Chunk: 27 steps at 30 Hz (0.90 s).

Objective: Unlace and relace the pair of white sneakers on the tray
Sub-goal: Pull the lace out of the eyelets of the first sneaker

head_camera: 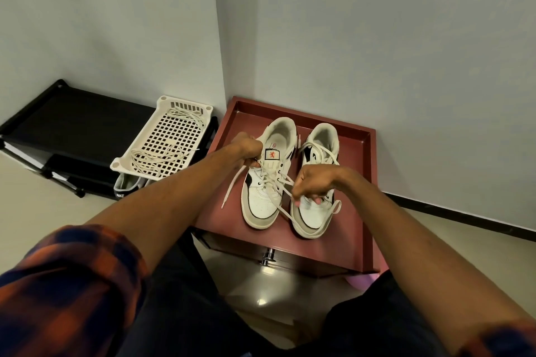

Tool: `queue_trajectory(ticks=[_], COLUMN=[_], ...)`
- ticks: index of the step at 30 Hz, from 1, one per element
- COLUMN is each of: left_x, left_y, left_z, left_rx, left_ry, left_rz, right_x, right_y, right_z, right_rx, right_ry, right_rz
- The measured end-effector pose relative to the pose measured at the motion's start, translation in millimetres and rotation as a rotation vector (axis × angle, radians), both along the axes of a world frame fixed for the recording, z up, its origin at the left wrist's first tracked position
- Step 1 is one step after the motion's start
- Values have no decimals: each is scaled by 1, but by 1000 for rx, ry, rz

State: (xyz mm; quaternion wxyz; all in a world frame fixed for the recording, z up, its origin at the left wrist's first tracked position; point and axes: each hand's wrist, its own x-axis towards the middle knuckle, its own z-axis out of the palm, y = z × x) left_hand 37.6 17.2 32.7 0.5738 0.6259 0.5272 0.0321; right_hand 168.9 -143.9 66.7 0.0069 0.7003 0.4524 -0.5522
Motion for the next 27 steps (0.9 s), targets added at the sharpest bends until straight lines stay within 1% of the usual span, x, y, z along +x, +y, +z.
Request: queue_trajectory(ticks=[2, 4, 6, 7, 8, 10, 11, 12, 13, 16, 18, 20, 22, 24, 25, 26, 27], left_x=[0, -1, -1, -1, -2, -2, -2, -3, -3, -3, -3, -4, -5, -4, -4, -3, -3], left_y=[0, 0, -1, -1, 0, 1, 2, 2, 2, 4, 4, 4, 4, 4, 5, 6, 6], left_z=[-1, -3, -3, -3, -2, -2, -1, 0, 1, -1, -1, 0, 1, -1, -1, -3, -5], left_rx=[-5, -7, -7, -8, -11, -18, -18, -15, -9, 1, 12, 12, 6, -1, -10, -21, -26], left_ry=[-10, -20, -17, -18, -18, -10, -7, -2, 3, 9, 12, 7, 9, 10, 12, 8, 4], left_rz=[4, 6, -6, -14, -22, -43, -60, -71, -78, -96, -104, -104, -106, -110, -106, -97, -91], right_x=[2, 7, 13, 14, 12, 0, -10, -20, -31, -51, -54, -57, -55, -42, -34, -27, -21], right_y=[-3, -4, -1, 2, 6, 15, 20, 25, 31, 43, 45, 46, 45, 40, 37, 34, 31], right_z=[10, 12, 10, 7, 4, -3, -5, -8, -11, -27, -35, -38, -36, -33, -29, -24, -18], right_rx=[-156, -154, -68, 8, 117, 402, 518, 592, 614, 546, 567, 619, 627, 523, 438, 353, 285], right_ry=[-24, -60, -146, -226, -333, -512, -558, -590, -623, -755, -806, -778, -656, -364, -219, -124, -98], right_rz=[59, 16, -31, -20, -9, -46, -85, -100, -91, -50, -65, -78, -100, -153, -151, -108, -52])
